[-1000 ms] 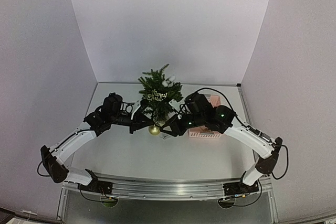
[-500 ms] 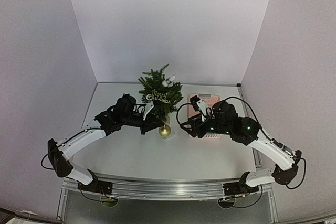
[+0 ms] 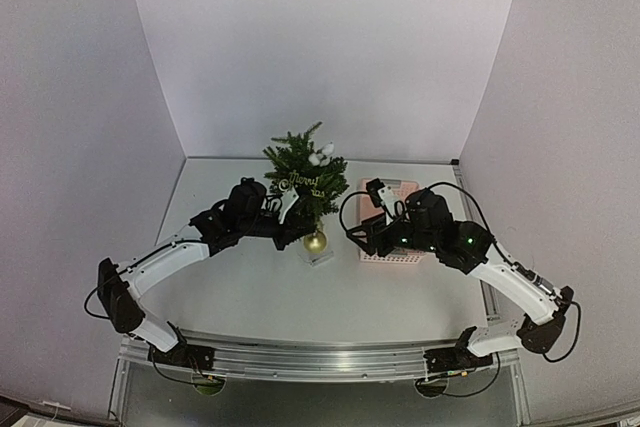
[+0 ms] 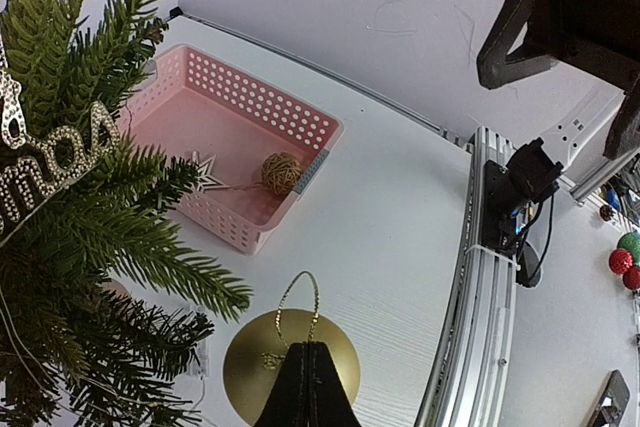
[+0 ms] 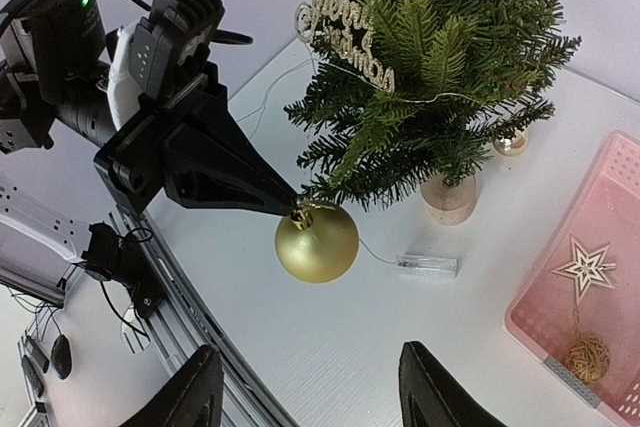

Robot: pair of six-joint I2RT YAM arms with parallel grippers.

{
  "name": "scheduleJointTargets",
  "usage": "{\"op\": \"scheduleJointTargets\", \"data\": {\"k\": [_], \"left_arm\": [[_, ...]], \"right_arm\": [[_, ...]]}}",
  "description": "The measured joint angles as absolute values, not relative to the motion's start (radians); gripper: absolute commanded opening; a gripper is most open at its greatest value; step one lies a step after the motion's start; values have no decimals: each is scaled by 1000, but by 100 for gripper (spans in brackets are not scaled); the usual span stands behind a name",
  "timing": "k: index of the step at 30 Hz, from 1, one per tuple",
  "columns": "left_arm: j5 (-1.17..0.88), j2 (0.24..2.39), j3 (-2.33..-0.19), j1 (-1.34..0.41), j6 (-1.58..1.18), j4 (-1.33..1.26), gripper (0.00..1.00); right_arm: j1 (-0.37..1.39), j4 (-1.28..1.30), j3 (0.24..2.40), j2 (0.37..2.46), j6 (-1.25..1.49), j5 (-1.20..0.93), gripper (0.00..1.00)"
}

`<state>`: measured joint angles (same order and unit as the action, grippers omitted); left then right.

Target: Decorate the small christmas tree

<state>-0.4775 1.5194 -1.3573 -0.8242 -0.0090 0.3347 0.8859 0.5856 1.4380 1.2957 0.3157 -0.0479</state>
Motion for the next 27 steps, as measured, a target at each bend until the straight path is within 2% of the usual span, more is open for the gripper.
{"op": "scheduleJointTargets", "data": {"k": [16, 27], "left_arm": [[-419, 1528, -1372, -824, -8, 306, 0], [-459, 1528, -1372, -824, -8, 316, 0]], "right_arm": [[860, 567, 1425, 1296, 315, -89, 58], [858, 561, 1421, 1296, 316, -102, 58]]}}
